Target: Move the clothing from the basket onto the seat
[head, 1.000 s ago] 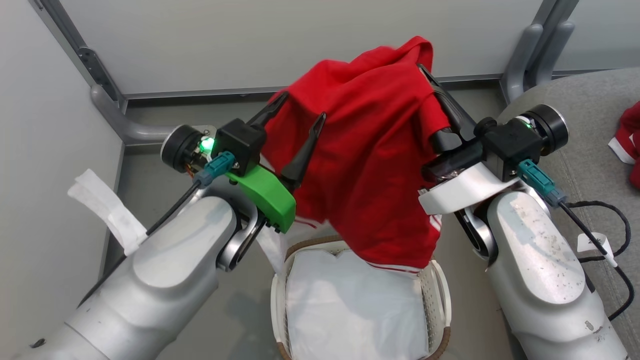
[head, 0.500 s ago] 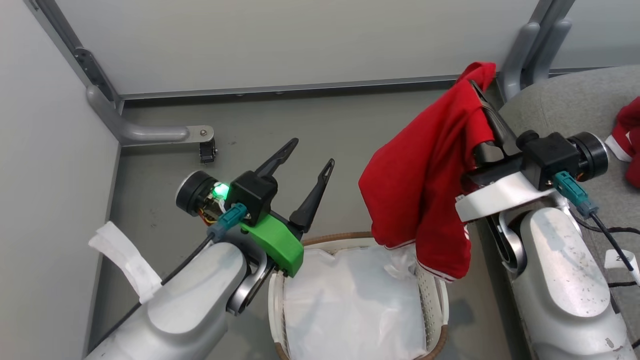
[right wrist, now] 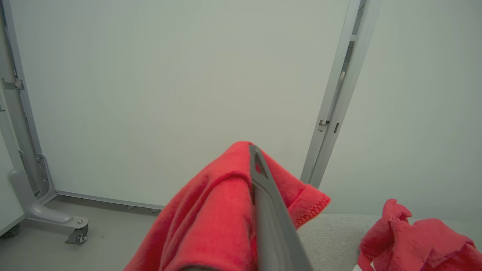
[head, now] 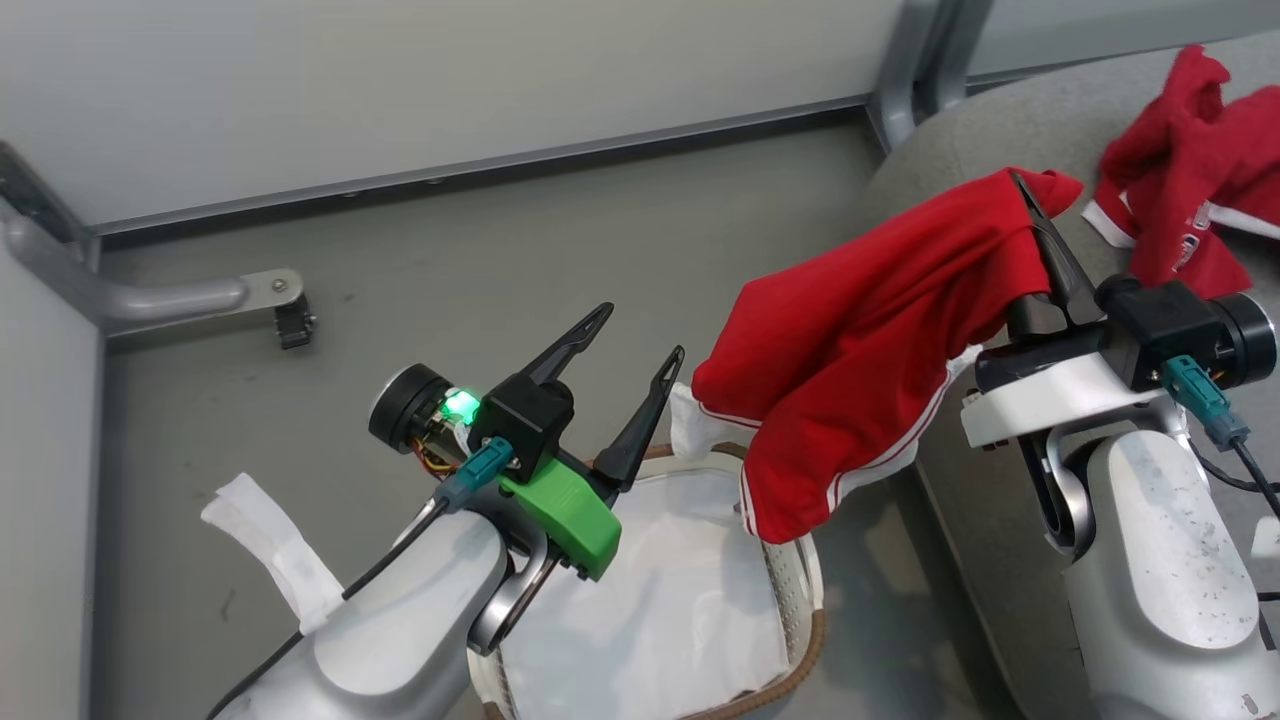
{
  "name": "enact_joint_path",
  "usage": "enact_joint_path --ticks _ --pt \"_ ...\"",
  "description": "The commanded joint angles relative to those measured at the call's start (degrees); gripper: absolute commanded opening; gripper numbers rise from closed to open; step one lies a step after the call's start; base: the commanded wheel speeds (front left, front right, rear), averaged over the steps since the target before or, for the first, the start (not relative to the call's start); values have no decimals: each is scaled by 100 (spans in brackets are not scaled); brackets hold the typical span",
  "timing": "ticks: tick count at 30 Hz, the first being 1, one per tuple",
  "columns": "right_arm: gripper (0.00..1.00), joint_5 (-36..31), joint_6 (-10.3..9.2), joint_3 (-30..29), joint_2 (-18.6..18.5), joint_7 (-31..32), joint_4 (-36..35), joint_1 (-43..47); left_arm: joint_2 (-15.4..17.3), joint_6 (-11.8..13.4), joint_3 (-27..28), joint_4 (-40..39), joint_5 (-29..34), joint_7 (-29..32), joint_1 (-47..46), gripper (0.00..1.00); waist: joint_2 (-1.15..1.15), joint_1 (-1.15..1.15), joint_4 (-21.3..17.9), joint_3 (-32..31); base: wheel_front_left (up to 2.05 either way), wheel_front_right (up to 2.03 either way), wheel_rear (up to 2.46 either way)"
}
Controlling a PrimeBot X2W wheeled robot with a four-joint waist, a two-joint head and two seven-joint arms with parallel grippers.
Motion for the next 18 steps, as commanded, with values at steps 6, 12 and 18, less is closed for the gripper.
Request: enact_joint_path --ticks 6,12,18 --pt "0 44 -6 -175 -13 -1 -66 61 -109 -111 80 98 160 -1 -78 100 44 0 -1051 576 0 0 0" --pt "0 101 -6 -376 -11 -1 -94 31 -163 -206 113 232 274 -2 -163 100 44 0 -1380 794 0 0 0" --pt "0 148 -6 -726 -11 -1 -115 -153 -219 -272 130 323 365 -2 -210 100 44 0 -1437 963 0 0 0"
